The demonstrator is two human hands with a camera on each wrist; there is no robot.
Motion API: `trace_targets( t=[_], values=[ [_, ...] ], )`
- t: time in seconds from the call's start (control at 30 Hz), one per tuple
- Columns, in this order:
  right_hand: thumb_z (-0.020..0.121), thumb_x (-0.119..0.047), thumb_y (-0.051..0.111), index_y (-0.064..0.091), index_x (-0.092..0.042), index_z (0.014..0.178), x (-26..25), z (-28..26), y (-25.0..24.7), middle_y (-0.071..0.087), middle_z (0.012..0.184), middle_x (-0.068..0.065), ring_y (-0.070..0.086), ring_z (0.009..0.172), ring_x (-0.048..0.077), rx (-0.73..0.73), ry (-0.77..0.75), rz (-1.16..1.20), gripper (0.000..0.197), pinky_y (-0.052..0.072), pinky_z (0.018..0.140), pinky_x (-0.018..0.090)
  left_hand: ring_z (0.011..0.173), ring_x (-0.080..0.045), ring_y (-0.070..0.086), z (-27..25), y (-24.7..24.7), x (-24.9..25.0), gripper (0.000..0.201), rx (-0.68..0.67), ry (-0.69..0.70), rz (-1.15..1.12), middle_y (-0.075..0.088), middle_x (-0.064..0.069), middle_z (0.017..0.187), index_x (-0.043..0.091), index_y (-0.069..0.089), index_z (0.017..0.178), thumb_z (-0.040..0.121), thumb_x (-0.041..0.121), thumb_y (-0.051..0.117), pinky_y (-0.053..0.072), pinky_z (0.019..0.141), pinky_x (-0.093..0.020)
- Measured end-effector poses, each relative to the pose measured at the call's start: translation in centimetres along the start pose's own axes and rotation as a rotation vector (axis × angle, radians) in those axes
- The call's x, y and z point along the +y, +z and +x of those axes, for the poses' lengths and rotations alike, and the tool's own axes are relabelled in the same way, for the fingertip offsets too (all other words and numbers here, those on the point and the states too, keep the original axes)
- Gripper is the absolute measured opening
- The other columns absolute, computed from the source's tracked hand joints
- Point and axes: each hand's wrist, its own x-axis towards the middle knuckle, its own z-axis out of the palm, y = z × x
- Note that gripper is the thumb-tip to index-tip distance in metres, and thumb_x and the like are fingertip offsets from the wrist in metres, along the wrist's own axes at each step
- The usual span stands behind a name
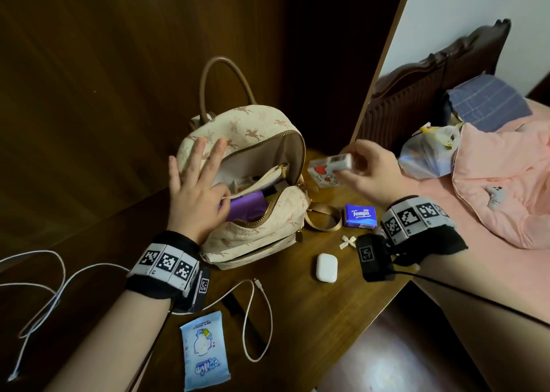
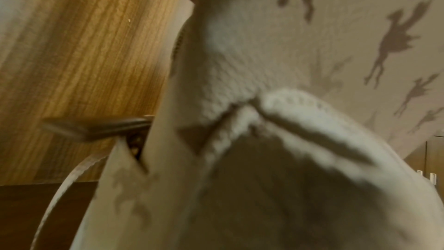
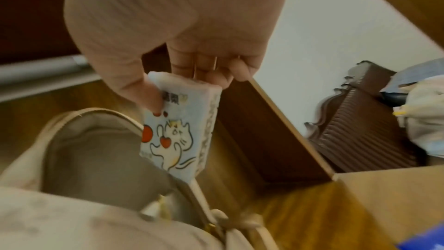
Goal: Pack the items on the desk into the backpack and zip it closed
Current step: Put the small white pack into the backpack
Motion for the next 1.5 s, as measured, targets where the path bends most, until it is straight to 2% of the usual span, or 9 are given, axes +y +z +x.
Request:
trace_targets(
  t=[0.23, 0.33, 0.6, 0.73, 0.9, 1.07, 1.2, 1.33, 1.5],
  values=[
    [0.077, -0.026, 0.072, 0.064, -0.014, 0.101, -7.0, 2.7, 2.3, 0.06, 0.092, -0.007, 0.056, 0.079, 0.01, -0.172, -0.283, -0.044, 0.028, 0.045, 0.067, 0.022, 0.147, -0.031, -0.002, 0.0, -0.6, 0.3, 0.008, -0.055, -0.022, -0.022, 0.01, -0.001, 0.16, 0.018, 0.068, 0.065, 0.07, 0.02, 0.073, 0.008, 0.11, -0.066],
    [0.077, -0.027, 0.07, 0.063, -0.017, 0.106, -8.3, 3.0, 4.5, 0.065, 0.1, -0.003, 0.06, 0.09, 0.018, -0.245, -0.314, -0.172, 0.032, 0.05, 0.075, 0.03, 0.147, -0.031, -0.002, 0.2, -1.0, 0.2, 0.006, -0.088, -0.03, -0.021, 0.006, 0.002, 0.161, 0.02, 0.07, 0.065, 0.067, 0.024, 0.075, 0.008, 0.11, -0.066],
    [0.085, -0.024, 0.06, 0.059, -0.017, 0.12, -9.6, 3.9, 7.2, 0.063, 0.116, 0.006, 0.055, 0.11, 0.025, -0.297, -0.2, -0.317, 0.036, 0.042, 0.086, 0.033, 0.146, -0.028, 0.012, 0.1, -2.4, -0.6, 0.011, -0.078, -0.005, 0.061, 0.012, 0.003, 0.16, 0.02, 0.07, 0.069, 0.079, 0.026, 0.068, 0.023, 0.111, -0.057],
    [0.084, -0.022, 0.06, 0.06, -0.012, 0.117, -9.3, 4.0, 8.1, 0.065, 0.11, 0.009, 0.057, 0.105, 0.027, -0.284, -0.162, -0.278, 0.034, 0.043, 0.083, 0.034, 0.145, -0.026, 0.02, 0.2, -3.0, -1.7, 0.012, -0.083, 0.043, 0.122, 0.013, 0.002, 0.161, 0.019, 0.068, 0.079, 0.082, 0.028, 0.062, 0.031, 0.108, -0.051],
    [0.08, -0.022, 0.064, 0.064, -0.016, 0.107, -8.5, 3.8, 9.0, 0.066, 0.106, 0.006, 0.058, 0.101, 0.026, -0.317, -0.156, -0.256, 0.028, 0.045, 0.079, 0.032, 0.148, -0.029, 0.004, 0.5, -3.2, -2.7, 0.023, -0.169, 0.009, 0.072, 0.003, 0.0, 0.162, 0.017, 0.069, 0.083, 0.07, 0.035, 0.075, 0.04, 0.097, -0.063],
    [0.077, -0.016, 0.061, 0.065, -0.015, 0.102, -8.3, 3.7, 9.7, 0.065, 0.1, 0.005, 0.061, 0.096, 0.027, -0.298, -0.182, -0.238, 0.025, 0.05, 0.075, 0.034, 0.147, -0.037, -0.003, 0.9, -3.5, -2.8, 0.018, -0.214, 0.037, 0.003, 0.001, -0.003, 0.162, 0.012, 0.063, 0.065, 0.072, 0.019, 0.078, 0.056, 0.078, -0.048],
    [0.079, -0.02, 0.064, 0.064, -0.012, 0.105, -9.0, 4.3, 10.2, 0.064, 0.102, 0.008, 0.06, 0.097, 0.03, -0.234, -0.172, -0.205, 0.027, 0.045, 0.075, 0.033, 0.147, -0.035, -0.004, 1.2, -4.1, -2.8, 0.019, -0.238, 0.082, -0.055, 0.001, -0.001, 0.162, 0.012, 0.062, 0.061, 0.073, 0.015, 0.077, 0.057, 0.077, -0.047],
    [0.083, -0.02, 0.059, 0.06, -0.016, 0.122, -10.0, 4.5, 11.3, 0.056, 0.119, 0.009, 0.055, 0.11, 0.03, -0.339, -0.102, -0.228, 0.04, 0.045, 0.086, 0.036, 0.147, -0.035, -0.004, 1.4, -4.6, -2.5, 0.019, -0.253, 0.12, -0.058, 0.005, -0.001, 0.162, 0.013, 0.062, 0.059, 0.071, 0.015, 0.077, 0.057, 0.077, -0.04],
    [0.083, -0.016, 0.052, 0.061, -0.02, 0.117, -10.4, 4.6, 13.0, 0.059, 0.117, 0.005, 0.057, 0.108, 0.03, -0.431, -0.141, -0.26, 0.035, 0.046, 0.081, 0.036, 0.147, -0.037, -0.003, 1.7, -5.0, -2.1, 0.021, -0.291, 0.119, -0.038, 0.004, -0.002, 0.162, 0.014, 0.061, 0.057, 0.069, 0.018, 0.079, 0.057, 0.074, -0.036]
  ],
)
